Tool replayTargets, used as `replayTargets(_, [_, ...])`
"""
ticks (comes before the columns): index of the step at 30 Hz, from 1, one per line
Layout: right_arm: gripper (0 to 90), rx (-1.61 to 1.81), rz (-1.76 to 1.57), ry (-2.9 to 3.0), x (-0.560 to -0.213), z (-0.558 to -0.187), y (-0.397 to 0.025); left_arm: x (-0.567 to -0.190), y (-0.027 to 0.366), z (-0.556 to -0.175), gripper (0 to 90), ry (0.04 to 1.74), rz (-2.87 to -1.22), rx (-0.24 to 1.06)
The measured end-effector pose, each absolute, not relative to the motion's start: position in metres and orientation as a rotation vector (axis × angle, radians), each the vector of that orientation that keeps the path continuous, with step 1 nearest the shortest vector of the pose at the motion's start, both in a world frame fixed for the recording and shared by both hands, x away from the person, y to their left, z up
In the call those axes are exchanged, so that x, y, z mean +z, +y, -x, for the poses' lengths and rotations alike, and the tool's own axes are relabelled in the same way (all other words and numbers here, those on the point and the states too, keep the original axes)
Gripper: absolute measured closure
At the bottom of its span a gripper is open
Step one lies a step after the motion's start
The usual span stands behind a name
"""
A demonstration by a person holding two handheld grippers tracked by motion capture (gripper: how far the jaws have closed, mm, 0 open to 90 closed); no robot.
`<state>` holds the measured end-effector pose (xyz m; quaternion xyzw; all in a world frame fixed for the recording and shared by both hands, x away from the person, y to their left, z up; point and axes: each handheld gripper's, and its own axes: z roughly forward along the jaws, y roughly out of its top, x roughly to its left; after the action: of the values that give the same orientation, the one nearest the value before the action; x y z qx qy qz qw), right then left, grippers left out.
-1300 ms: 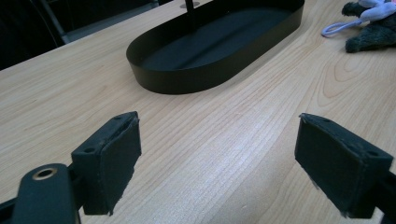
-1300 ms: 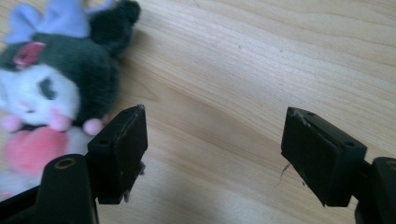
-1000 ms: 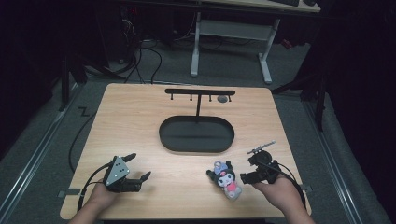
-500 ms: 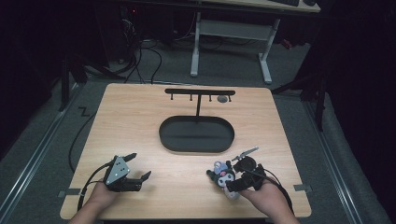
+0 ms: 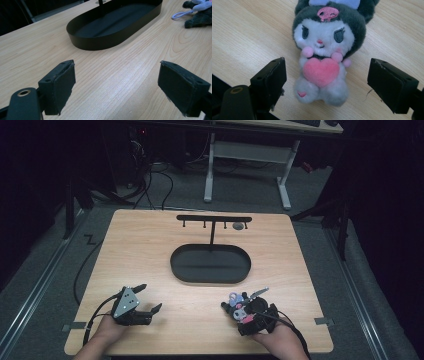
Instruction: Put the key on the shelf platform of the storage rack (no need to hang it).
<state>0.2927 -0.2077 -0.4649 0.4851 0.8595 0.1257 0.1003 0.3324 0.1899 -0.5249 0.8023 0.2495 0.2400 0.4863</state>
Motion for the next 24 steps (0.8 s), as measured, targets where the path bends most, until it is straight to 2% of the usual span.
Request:
replayTargets(5, [18.0,0.376,-1.452,2.532,-0.471,-0.290,-0.207,-0.525,0.190,-0.332,15.4,0.604,-1.952,0.586])
replayTargets(24, [41.2,0.404,-1.469,2.520,-0.481,-0.284,-0.208,-0.525,0.189,-0.332,15.4,0.603,-1.955,0.584])
